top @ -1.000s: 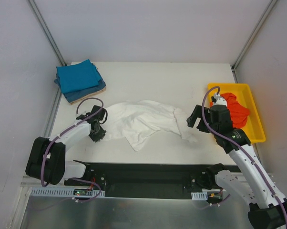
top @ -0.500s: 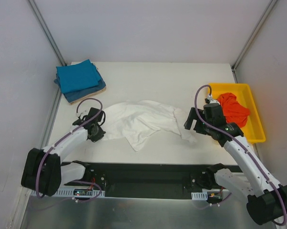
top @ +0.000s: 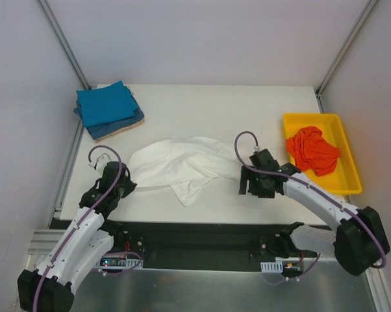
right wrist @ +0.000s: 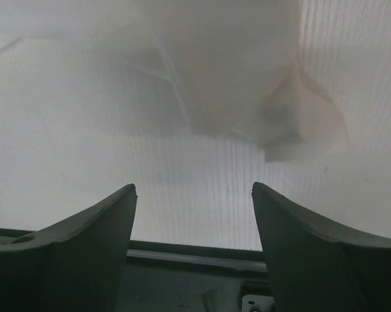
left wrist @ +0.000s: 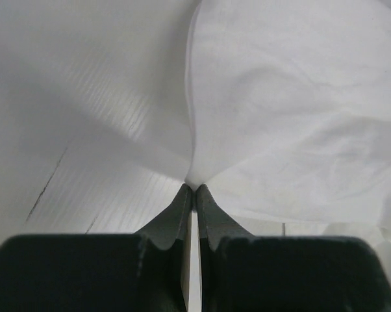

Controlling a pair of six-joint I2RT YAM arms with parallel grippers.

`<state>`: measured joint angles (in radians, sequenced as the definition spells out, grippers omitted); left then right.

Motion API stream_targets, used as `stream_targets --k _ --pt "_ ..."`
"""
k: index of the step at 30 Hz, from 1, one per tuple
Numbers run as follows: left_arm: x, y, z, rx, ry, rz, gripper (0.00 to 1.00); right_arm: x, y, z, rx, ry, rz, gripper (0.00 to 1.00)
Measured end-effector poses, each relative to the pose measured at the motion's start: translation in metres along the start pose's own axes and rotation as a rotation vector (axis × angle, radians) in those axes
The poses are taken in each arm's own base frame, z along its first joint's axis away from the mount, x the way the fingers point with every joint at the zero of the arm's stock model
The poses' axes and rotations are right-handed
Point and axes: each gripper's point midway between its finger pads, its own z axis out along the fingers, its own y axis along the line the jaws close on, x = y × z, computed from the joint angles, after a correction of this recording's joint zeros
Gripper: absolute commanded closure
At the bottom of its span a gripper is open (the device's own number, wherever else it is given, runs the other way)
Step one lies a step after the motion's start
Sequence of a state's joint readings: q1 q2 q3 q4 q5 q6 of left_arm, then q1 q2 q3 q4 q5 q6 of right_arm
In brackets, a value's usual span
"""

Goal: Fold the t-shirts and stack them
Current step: Flatten out the tshirt

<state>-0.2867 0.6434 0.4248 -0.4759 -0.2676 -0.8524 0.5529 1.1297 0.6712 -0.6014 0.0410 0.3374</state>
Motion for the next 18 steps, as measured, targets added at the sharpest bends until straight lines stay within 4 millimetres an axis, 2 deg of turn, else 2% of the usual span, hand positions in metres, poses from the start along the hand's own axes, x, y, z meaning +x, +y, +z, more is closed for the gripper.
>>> stream_targets --k 1,3,7,10,12,17,18 --pt "-0.001 -0.001 -0.001 0.006 -0.005 0.000 1.00 -0.001 0.002 0.004 0.017 0.015 -0.011 0.35" --pt "-0.002 -0.001 -0.002 0.013 -0.012 0.001 1.00 -0.009 0.005 0.011 0.056 0.031 -0.023 0.40" --pt "0.000 0.001 -0.001 0.007 -0.006 0.006 1.00 -0.036 0.009 0.025 0.153 0.016 -0.032 0.48" --pt "0.002 0.003 0.001 0.001 -0.002 0.010 1.00 -0.048 0.005 0.033 0.223 0.003 -0.032 0.63" --pt "0.002 0.003 0.001 0.000 -0.002 0.012 1.00 -0.050 0.000 0.037 0.268 0.005 -0.034 0.76" --pt "0.002 0.004 0.001 -0.001 -0.003 0.019 1.00 -0.044 -0.014 0.038 0.353 0.024 -0.040 0.91" --pt "0.002 0.004 0.001 -0.001 -0.004 0.022 1.00 -0.043 -0.016 0.037 0.365 0.023 -0.043 0.99"
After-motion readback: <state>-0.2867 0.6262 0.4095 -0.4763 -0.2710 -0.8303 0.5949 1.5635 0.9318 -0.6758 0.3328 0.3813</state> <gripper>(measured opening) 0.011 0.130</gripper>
